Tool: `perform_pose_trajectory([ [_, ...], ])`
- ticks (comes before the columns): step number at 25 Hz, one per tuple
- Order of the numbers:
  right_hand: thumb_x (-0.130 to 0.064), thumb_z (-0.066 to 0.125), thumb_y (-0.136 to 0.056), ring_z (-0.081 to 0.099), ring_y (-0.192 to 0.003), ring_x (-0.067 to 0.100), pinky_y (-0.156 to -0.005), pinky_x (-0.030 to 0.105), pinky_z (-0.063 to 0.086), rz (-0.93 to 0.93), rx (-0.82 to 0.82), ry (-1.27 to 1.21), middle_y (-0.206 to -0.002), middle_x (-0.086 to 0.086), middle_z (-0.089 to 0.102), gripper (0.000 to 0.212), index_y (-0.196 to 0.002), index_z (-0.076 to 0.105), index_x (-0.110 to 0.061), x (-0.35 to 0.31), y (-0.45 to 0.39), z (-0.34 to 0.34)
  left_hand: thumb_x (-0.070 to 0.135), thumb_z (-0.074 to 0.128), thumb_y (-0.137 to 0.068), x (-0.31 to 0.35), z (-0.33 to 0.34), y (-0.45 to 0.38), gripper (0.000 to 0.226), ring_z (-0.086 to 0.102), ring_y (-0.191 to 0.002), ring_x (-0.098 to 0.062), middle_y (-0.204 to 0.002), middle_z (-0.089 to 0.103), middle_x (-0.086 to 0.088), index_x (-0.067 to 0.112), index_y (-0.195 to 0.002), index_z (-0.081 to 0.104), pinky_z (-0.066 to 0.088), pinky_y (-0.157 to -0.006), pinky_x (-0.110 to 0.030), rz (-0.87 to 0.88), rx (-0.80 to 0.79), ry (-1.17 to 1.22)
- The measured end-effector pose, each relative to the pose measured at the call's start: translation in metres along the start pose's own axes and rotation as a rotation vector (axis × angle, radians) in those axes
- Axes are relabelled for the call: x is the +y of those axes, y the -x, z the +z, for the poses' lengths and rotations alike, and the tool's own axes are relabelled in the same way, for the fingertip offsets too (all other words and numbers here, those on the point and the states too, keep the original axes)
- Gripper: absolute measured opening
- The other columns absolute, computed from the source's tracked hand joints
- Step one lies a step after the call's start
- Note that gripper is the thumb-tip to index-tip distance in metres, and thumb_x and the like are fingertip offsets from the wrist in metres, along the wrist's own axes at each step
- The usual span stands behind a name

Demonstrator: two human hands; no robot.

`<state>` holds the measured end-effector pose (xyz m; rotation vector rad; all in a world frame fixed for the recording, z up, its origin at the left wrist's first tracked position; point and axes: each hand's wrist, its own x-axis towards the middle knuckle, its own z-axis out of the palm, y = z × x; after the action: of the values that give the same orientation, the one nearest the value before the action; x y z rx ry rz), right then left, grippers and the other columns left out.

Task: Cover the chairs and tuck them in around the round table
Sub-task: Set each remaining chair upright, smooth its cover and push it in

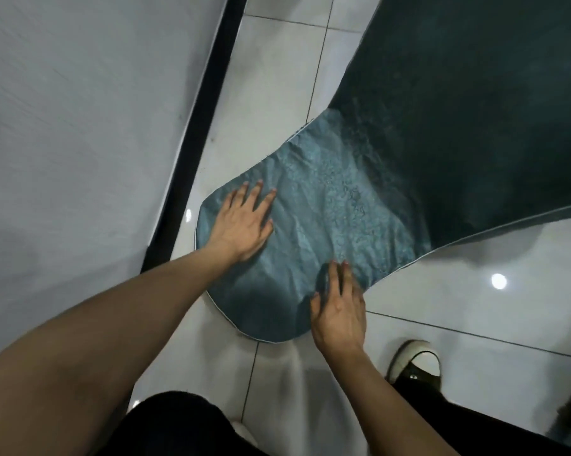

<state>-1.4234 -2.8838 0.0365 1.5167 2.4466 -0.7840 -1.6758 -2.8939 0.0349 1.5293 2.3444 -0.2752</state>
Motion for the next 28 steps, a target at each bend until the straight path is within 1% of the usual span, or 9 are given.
perform_pose_trajectory([
  [4, -0.033, 0.047, -0.099, 0.024, -0.148, 0.029, -0.122, 0.040, 0.021, 0.135, 0.079, -0.120, -0.165, 0.010, 0.018, 0.068, -0.158, 0.019, -0.013, -0.002, -0.007, 0.050, 0.052, 0.022, -0.101, -0.025, 0.037, -0.033, 0.066, 0.002, -0.154, -0.031, -0.168, 0.001, -0.007, 0.029, -0.159, 0.000, 0.006, -0.125, -0.051, 0.046, -0.014, -0.025],
  [8, -0.028, 0.054, -0.097, 0.023, -0.149, 0.025, -0.121, 0.035, 0.023, 0.276, 0.174, -0.320, -0.163, 0.009, 0.021, 0.066, -0.156, 0.028, -0.014, -0.004, 0.013, 0.078, 0.056, 0.026, -0.101, -0.037, 0.057, -0.042, 0.069, 0.005, -0.153, -0.035, -0.168, -0.002, -0.004, 0.033, -0.158, -0.004, 0.014, -0.121, -0.060, 0.047, -0.036, 0.039],
  [11, -0.022, 0.066, -0.091, 0.024, -0.147, 0.022, -0.119, 0.031, 0.023, 0.413, 0.350, -0.581, -0.158, 0.008, 0.026, 0.073, -0.155, 0.029, -0.016, -0.008, 0.016, 0.085, 0.067, 0.035, -0.095, -0.048, 0.059, -0.049, 0.084, 0.005, -0.152, -0.040, -0.167, -0.011, -0.006, 0.036, -0.156, -0.014, 0.017, -0.119, -0.063, -0.032, -0.109, 0.064],
  [13, -0.021, 0.072, -0.087, 0.030, -0.143, 0.025, -0.118, 0.035, 0.028, 0.538, 0.429, -0.736, -0.151, 0.010, 0.032, 0.079, -0.154, 0.029, -0.015, -0.011, 0.008, 0.088, 0.075, 0.043, -0.088, -0.054, 0.058, -0.053, 0.095, 0.004, -0.152, -0.041, -0.166, -0.014, -0.011, 0.039, -0.155, -0.015, 0.017, -0.119, -0.064, -0.075, -0.145, 0.076],
  [17, -0.030, 0.077, -0.083, 0.033, -0.142, 0.027, -0.114, 0.035, 0.030, 0.700, 0.358, -0.902, -0.151, 0.011, 0.033, 0.094, -0.157, 0.019, -0.021, -0.013, -0.001, 0.094, 0.090, 0.052, -0.067, -0.069, 0.055, -0.059, 0.106, 0.003, -0.150, -0.048, -0.164, -0.012, -0.020, 0.061, -0.147, -0.012, 0.015, -0.117, -0.067, -0.128, -0.179, 0.162],
  [19, -0.036, 0.079, -0.081, 0.038, -0.140, 0.026, -0.115, 0.035, 0.033, 0.743, 0.338, -0.957, -0.151, 0.009, 0.038, 0.095, -0.155, 0.021, -0.025, -0.007, -0.006, 0.096, 0.091, 0.059, -0.059, -0.076, 0.055, -0.060, 0.114, 0.014, -0.147, -0.049, -0.163, 0.002, -0.022, 0.065, -0.144, -0.013, 0.020, -0.117, -0.066, -0.180, -0.187, 0.244],
  [22, -0.048, 0.080, -0.076, 0.039, -0.141, 0.024, -0.118, 0.036, 0.031, 0.802, 0.274, -1.019, -0.155, 0.001, 0.039, 0.100, -0.154, 0.019, -0.032, 0.001, -0.018, 0.096, 0.091, 0.065, -0.050, -0.079, 0.057, -0.065, 0.124, 0.032, -0.136, -0.048, -0.150, 0.026, -0.021, 0.065, -0.143, -0.013, 0.032, -0.111, -0.063, -0.237, -0.172, 0.333],
  [25, -0.050, 0.081, -0.074, 0.043, -0.139, 0.023, -0.113, 0.028, 0.030, 0.818, 0.266, -1.091, -0.153, -0.002, 0.042, 0.102, -0.153, 0.019, -0.032, 0.004, -0.026, 0.095, 0.097, 0.059, -0.048, -0.080, 0.061, -0.066, 0.126, 0.036, -0.135, -0.049, -0.149, 0.029, -0.023, 0.063, -0.143, -0.016, 0.029, -0.111, -0.064, -0.247, -0.155, 0.303],
  [28, -0.045, 0.077, -0.080, 0.046, -0.136, 0.028, -0.111, 0.031, 0.032, 0.834, 0.256, -1.091, -0.150, 0.005, 0.045, 0.095, -0.154, 0.018, -0.029, 0.007, -0.034, 0.095, 0.101, 0.050, -0.051, -0.085, 0.062, -0.068, 0.130, 0.037, -0.137, -0.047, -0.152, 0.031, -0.025, 0.045, -0.153, -0.008, 0.024, -0.111, -0.064, -0.314, -0.137, 0.323],
])
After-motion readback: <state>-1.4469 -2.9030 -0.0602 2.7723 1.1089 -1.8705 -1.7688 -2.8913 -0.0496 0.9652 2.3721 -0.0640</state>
